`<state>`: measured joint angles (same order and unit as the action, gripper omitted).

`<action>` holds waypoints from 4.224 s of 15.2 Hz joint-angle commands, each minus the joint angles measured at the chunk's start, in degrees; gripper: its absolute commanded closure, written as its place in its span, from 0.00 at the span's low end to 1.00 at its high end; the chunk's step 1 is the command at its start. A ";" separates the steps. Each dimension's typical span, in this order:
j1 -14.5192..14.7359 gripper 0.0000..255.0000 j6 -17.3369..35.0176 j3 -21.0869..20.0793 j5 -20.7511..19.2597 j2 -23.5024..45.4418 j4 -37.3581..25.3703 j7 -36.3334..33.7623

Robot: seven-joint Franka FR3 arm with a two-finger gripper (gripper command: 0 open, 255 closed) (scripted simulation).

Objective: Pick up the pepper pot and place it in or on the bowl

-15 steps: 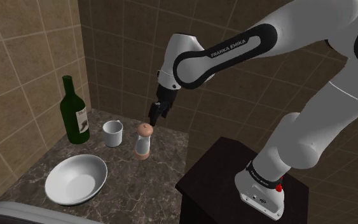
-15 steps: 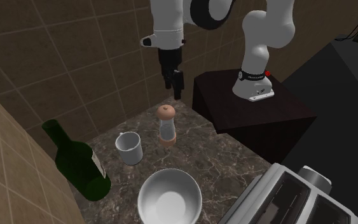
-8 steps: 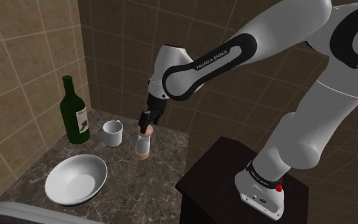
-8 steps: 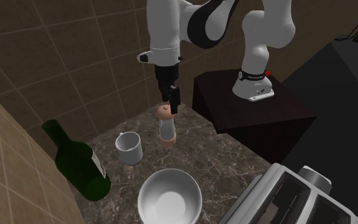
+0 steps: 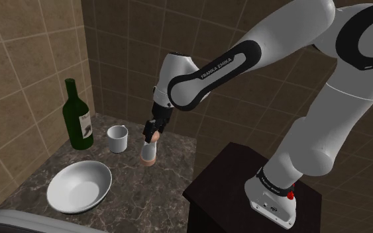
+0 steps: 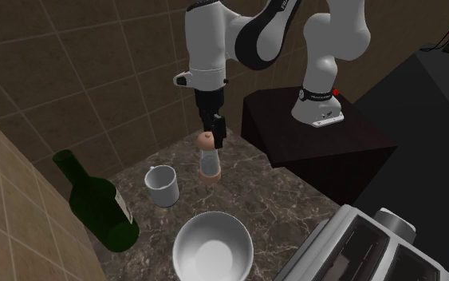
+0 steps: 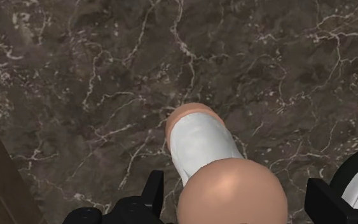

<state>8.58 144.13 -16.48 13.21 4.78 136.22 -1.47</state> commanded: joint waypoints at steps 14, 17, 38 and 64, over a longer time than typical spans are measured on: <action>-0.07 1.00 -1.55 0.00 0.12 -1.25 -0.32 -0.10; -0.16 1.00 -3.91 0.03 0.25 -3.04 -0.93 -0.26; -0.69 1.00 -20.46 0.81 0.31 -12.47 -8.24 -1.82; 15.69 1.00 -37.01 -8.88 -16.30 18.63 -57.66 -33.42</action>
<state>23.50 107.55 -25.35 -2.50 22.28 80.13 -34.09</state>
